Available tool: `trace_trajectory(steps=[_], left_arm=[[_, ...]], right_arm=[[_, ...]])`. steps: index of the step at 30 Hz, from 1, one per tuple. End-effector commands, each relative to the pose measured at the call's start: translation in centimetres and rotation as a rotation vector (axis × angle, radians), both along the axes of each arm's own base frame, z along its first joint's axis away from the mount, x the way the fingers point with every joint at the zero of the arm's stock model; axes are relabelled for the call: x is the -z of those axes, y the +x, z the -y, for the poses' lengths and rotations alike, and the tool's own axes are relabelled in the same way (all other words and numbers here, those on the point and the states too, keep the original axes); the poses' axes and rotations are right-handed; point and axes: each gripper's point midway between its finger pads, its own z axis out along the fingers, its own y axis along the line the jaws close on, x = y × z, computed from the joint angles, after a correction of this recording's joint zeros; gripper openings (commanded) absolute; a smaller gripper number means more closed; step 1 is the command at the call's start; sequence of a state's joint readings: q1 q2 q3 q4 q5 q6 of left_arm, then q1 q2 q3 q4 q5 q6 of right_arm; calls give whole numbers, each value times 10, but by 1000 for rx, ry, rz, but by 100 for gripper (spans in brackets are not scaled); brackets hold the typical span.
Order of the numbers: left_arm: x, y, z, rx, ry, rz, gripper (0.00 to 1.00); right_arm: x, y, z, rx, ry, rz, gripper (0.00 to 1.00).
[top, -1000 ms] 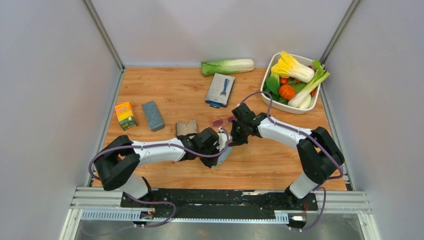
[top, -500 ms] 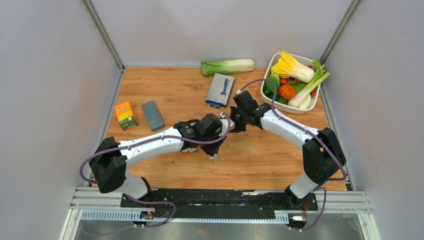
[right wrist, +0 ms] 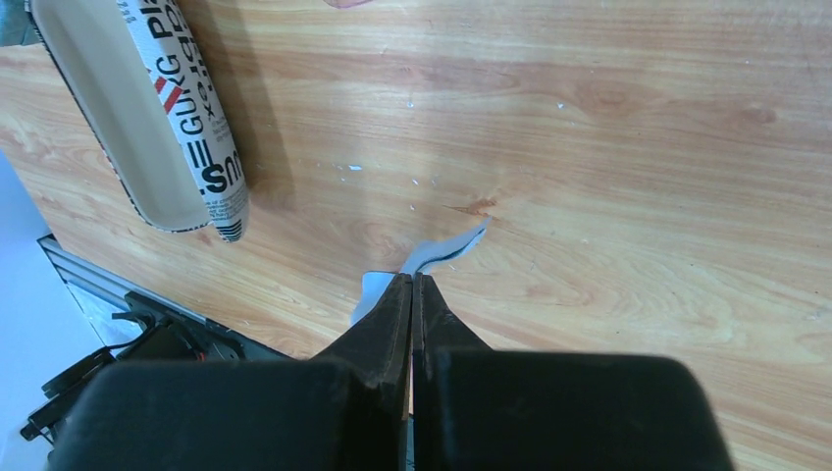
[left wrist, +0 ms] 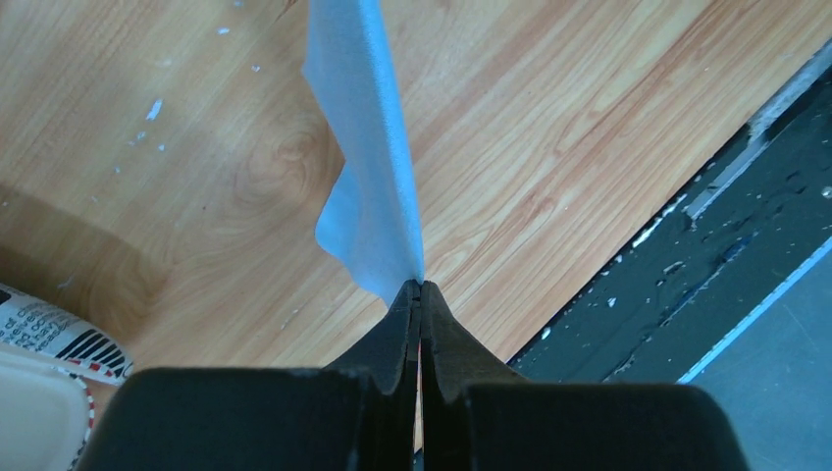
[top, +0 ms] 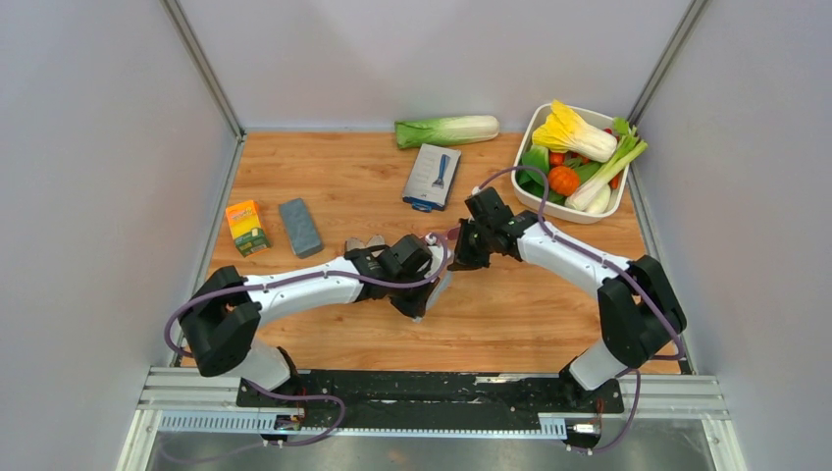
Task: Organize the sunglasses
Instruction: Pick up the glasses cleaning cloth from the center of the board.
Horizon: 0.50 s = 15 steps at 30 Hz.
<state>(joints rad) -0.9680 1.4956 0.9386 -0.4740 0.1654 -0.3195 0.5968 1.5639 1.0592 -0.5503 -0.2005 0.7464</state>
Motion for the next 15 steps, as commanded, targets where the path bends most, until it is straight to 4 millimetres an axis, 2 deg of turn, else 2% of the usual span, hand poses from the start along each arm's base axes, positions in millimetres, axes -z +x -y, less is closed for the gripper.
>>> trace_trajectory(steps=[1,10,15], left_arm=[[-19,2,17,-26,-105,-5,0],[-52,21,-5,-154,-184,3,0],[-70,33,-29,-234,-177,31,0]], right_arm=[[-21,17,-12,0,68,77,0],[-49,38,-50,-131,125,135,0],[-68,51,-82,-198,176,169,0]])
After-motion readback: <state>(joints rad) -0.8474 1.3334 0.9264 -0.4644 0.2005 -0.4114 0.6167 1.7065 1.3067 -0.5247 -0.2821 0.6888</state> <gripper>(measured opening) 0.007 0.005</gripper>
